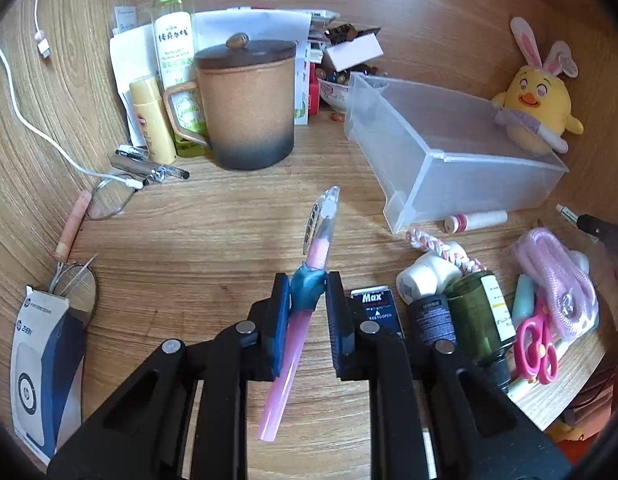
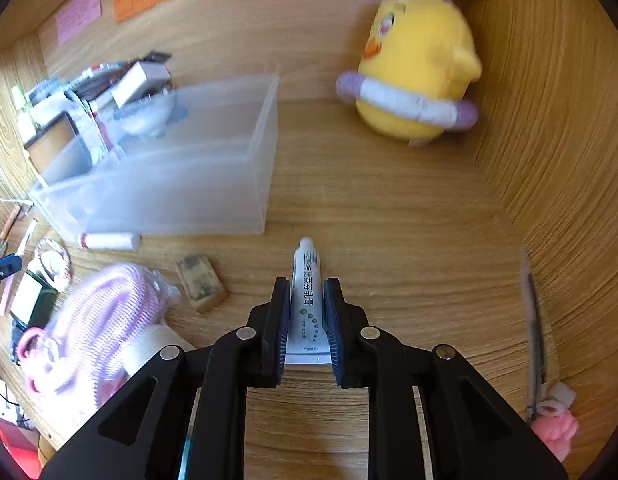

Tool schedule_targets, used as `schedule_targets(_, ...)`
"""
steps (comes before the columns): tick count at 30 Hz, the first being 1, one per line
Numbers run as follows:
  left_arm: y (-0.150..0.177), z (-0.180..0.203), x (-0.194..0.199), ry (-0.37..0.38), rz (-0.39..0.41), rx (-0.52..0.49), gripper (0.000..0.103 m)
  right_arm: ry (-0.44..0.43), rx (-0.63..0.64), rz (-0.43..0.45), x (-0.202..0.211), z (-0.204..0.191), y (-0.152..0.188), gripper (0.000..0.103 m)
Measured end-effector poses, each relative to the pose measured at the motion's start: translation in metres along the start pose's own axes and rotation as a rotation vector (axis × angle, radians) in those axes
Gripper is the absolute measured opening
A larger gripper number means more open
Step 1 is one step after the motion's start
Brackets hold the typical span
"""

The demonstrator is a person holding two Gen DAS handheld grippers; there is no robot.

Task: Organize objects
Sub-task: 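Grasp the pink toothbrush with the left tool while the right tool grasps the white ointment tube, then carry the toothbrush and tube into the clear plastic box and open both tools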

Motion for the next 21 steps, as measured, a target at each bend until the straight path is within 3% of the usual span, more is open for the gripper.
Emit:
schedule_targets(11,-0.054,0.025,0.042,0.078,0.194,0.004,0.017,-0.066,0.051,0.155,0.04,-0.021,-0.043,0.016)
schedule_targets(17,-0.079,0.049,0.044,0.065,0.232,-0.057,0.017,-0.113,0.068,0.199,0.041,-0.035,-0.065,0.016)
schedule_targets(21,-0.089,0.062,0.035,0.089,0.214,-0.075,0.017,-0.151,0.076,0.2,0.035,-0.043,-0.077,0.016)
Point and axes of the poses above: each gripper's, at about its wrist camera, not at the fingertips, and x roughly against the way its jaws point, z to its right, y to its underside, the point moved 4 cm from there along -x, roughly the way its jaws point, and after that the axes turned 2 degrees about -y, right-handed, at the moved point
